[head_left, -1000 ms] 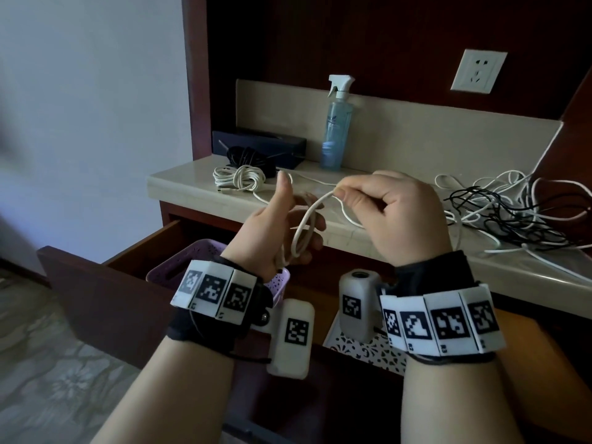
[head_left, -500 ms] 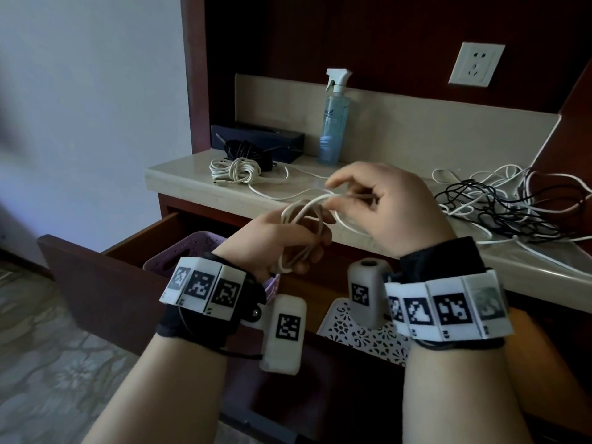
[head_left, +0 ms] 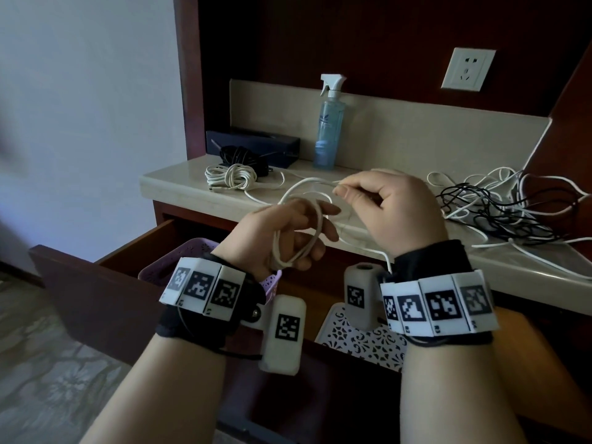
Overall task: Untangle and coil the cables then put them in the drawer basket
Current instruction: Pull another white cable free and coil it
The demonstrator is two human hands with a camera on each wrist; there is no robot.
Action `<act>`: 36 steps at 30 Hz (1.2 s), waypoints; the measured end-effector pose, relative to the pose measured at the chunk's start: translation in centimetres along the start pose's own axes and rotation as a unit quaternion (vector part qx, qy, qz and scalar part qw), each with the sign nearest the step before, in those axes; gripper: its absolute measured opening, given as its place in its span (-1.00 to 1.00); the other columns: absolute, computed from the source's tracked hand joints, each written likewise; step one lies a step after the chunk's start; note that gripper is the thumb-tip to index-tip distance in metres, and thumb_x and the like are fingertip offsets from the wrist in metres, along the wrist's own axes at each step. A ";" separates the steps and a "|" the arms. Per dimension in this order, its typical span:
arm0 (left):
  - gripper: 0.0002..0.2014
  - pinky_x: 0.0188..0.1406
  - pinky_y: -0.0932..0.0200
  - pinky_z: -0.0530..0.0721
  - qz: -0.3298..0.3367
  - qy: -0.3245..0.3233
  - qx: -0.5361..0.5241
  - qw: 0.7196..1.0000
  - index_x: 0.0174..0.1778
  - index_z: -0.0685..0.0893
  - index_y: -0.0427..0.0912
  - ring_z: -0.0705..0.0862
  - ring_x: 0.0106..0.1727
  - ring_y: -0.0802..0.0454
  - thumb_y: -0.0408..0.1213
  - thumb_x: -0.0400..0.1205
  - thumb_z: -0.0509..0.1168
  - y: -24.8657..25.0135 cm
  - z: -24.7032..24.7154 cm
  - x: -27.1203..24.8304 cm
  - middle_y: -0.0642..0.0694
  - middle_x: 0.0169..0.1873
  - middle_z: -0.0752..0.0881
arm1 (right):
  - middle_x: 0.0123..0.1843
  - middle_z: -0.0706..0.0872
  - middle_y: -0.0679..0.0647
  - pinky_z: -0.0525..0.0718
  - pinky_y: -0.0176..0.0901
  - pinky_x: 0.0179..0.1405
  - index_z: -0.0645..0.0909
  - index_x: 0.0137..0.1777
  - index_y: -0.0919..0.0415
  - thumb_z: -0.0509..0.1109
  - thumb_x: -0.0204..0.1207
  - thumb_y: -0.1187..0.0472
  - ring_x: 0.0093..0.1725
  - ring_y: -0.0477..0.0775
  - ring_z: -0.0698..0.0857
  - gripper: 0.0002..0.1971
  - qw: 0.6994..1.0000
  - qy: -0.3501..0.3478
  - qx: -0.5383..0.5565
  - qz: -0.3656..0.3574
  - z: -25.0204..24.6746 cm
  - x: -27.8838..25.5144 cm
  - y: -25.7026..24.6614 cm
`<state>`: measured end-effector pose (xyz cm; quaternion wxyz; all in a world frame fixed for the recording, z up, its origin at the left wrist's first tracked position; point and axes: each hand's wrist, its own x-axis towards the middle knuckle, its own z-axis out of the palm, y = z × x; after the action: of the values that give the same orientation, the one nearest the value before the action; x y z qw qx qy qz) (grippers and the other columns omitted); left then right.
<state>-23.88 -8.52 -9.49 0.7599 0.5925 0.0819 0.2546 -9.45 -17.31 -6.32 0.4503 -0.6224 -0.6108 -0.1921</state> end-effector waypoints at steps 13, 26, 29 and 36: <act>-0.44 -0.57 0.32 0.28 0.097 0.041 -0.153 0.983 0.23 0.56 -0.23 0.46 -0.45 0.08 0.11 0.67 -0.14 1.2 -1.1 -0.2 -0.12 0.07 0.71 | -0.37 0.60 -0.07 0.46 -0.38 -0.47 0.53 -0.25 0.01 0.36 0.55 0.27 -0.53 -0.23 0.51 -0.82 0.984 0.038 0.116 0.132 0.5 -0.7 0.7; -0.43 -0.35 0.23 0.42 0.158 0.113 -0.183 0.964 -0.15 0.54 -0.19 0.53 -0.29 0.07 0.16 0.71 -0.23 1.2 -3.3 -0.6 -0.09 -0.26 0.62 | -0.27 0.71 -0.17 0.45 -0.45 -0.28 0.62 0.19 -0.10 0.23 0.63 0.16 -0.30 -0.28 0.59 -0.77 0.977 -0.169 0.007 0.131 0.3 -2.2 0.4; -0.39 0.01 0.10 0.54 0.172 0.148 -0.220 0.949 -0.22 0.53 -0.23 0.60 -0.18 0.00 0.18 0.72 -0.21 1.9 -4.6 -0.4 -0.12 -0.30 0.59 | -0.39 0.58 -0.14 0.46 -0.20 -0.34 0.63 0.13 -0.01 0.18 0.65 0.12 -0.41 -0.21 0.49 -0.79 0.980 -0.154 0.001 0.129 0.0 -2.3 0.8; -0.37 -0.31 0.15 0.64 0.139 0.219 -0.179 0.949 -0.26 0.50 -0.18 0.54 -0.39 0.00 0.31 0.66 -0.17 3.7 -4.6 0.3 -0.08 -0.42 0.51 | -0.30 0.45 -0.35 0.33 -0.56 -0.28 0.73 0.13 -0.07 0.26 0.62 0.10 -0.22 -0.19 0.52 -0.77 0.965 -0.237 -0.093 -0.055 -0.7 -1.0 -0.5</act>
<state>-26.65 -3.76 -7.26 0.7739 0.3820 0.1166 0.4915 -9.91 -18.49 -6.59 0.2214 -0.6550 -0.7125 -0.1199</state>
